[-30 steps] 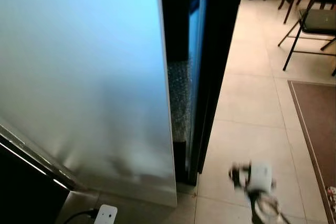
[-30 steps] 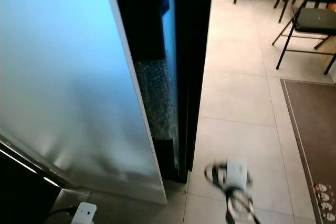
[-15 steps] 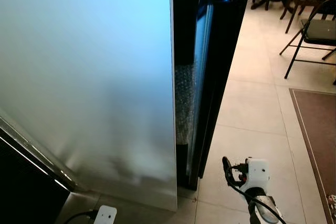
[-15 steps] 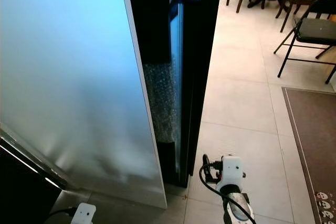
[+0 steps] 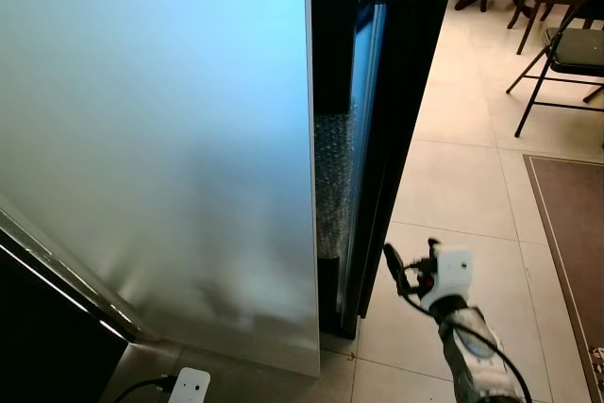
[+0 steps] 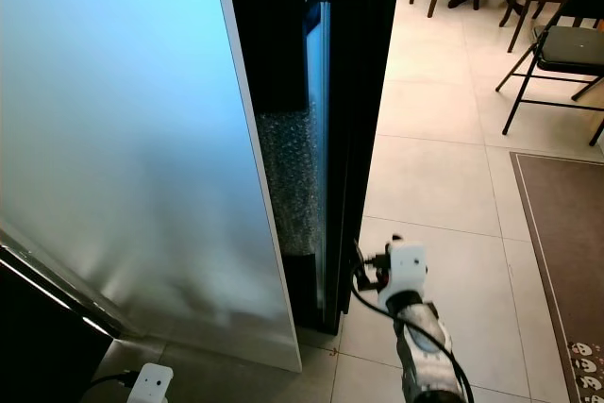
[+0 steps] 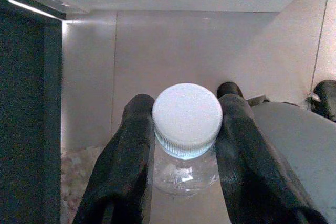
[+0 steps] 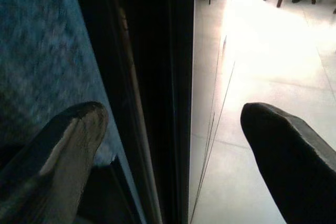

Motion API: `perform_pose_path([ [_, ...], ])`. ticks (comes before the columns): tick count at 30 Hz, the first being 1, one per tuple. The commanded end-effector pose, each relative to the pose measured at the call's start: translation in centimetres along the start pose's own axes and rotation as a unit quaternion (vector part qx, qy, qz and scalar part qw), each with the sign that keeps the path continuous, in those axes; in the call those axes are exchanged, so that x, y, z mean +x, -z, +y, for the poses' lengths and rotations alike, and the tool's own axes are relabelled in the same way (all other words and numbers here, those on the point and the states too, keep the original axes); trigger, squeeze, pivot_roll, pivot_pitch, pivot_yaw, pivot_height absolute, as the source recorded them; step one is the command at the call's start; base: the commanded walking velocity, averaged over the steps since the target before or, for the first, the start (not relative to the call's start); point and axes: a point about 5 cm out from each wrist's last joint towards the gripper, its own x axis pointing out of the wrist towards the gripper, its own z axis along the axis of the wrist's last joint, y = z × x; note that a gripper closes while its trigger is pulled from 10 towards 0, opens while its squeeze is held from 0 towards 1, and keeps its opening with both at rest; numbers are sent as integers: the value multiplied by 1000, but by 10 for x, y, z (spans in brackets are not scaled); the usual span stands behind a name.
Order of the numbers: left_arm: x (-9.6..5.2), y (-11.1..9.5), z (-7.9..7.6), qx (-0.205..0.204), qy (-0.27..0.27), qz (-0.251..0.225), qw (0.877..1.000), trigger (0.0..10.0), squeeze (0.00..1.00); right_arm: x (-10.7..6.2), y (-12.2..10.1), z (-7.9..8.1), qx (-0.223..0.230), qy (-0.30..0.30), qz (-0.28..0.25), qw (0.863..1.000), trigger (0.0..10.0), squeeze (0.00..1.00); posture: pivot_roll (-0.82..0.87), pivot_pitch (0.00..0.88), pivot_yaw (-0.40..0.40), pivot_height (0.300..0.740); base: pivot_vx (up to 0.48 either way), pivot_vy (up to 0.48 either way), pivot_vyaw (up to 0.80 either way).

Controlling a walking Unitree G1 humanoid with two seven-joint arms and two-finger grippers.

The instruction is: Restocking fridge

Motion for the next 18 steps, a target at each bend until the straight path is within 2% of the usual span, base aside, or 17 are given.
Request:
perform_pose_path([
  [1,-1,4,2,3,-4,10,1000,10000,0,3,-3,3,0,-10,3,1000,10000,1000,-83,50,51,740,0,0,0],
  [3,-1,4,1,3,-4,10,1000,10000,0,6,-5,4,3,-12,-1,1000,10000,1000,-82,53,54,740,0,0,0],
  [6,-1,5,1,2,-3,11,1000,10000,0,11,-5,10,-5,-53,15,998,10000,1000,-84,53,55,740,0,0,0],
  [7,-1,5,1,2,-3,11,1000,10000,0,12,-4,9,-24,-52,24,998,10000,1000,-84,54,55,740,0,0,0],
  [10,-1,5,0,2,-2,12,1000,10000,0,15,-6,8,-34,-47,26,998,10000,1000,-84,54,55,740,0,0,0],
  [11,-1,5,0,5,-2,12,1000,10000,0,19,-11,6,-43,-41,28,998,10000,0,-84,54,59,740,0,0,0],
  [18,-1,4,1,9,0,11,1000,10000,0,34,-25,10,-51,-35,24,998,10000,0,-81,44,60,740,0,0,0],
])
